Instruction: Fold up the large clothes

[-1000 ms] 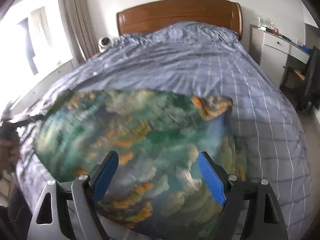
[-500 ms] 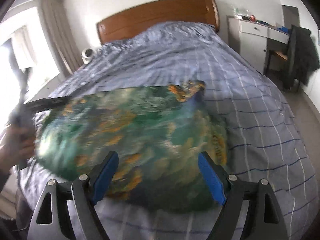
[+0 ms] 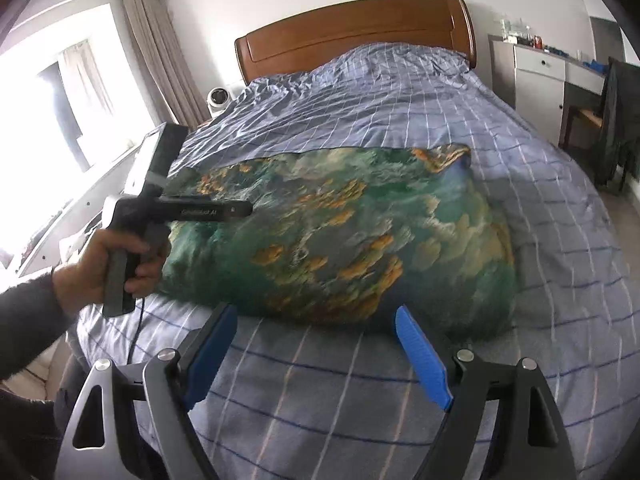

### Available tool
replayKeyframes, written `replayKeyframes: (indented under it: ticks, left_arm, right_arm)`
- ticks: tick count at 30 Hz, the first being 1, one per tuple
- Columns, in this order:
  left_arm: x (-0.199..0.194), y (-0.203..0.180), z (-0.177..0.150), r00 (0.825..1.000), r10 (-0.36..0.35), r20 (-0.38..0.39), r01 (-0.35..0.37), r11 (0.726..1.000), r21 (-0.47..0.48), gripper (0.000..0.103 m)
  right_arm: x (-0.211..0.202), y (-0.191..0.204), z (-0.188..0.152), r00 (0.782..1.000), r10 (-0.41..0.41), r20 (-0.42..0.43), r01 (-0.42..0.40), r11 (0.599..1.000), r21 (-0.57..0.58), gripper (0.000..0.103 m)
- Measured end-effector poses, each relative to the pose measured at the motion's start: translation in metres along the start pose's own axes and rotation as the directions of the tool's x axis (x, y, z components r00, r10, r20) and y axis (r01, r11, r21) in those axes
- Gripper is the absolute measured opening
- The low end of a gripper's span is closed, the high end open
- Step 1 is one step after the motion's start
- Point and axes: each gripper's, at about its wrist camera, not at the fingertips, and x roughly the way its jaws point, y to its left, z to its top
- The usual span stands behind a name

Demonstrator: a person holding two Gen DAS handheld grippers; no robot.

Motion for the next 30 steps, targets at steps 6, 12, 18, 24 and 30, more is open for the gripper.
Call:
replayKeyframes:
  ticks: [6,12,18,24,30]
  left_arm:
    - [-0.018,-0.017,-0.026,1.000,0.012,0.027,-0.013,0.999,0.041,0.097]
    - [-0.032,-0.036,-0.049,0.999,0.026,0.039,-0.030,0.994,0.107,0.097]
    - [-0.044,-0.061,-0.070,1.000,-0.031,0.001,0.031,0.981,0.190,0.097]
    - [-0.062,-0.080,-0.083,0.997,-0.074,0.005,0.071,0.967,0.246,0.097]
    - [-0.073,-0.082,-0.074,0.994,-0.096,0.060,0.078,0.964,0.253,0.097]
  right_arm:
    - [-0.004,-0.001,-0.003,1.000,0.008,0.015,-0.009,0.999,0.053,0.084]
    - [-0.009,-0.003,-0.008,1.000,-0.001,0.018,0.000,0.997,0.074,0.084]
    - [-0.013,-0.009,-0.017,1.000,-0.017,0.006,0.017,0.996,0.090,0.084]
    - [-0.020,-0.019,-0.022,0.999,-0.041,0.010,0.040,0.992,0.120,0.084]
    - [-0.024,-0.042,-0.019,0.996,-0.090,0.017,0.085,0.977,0.194,0.084]
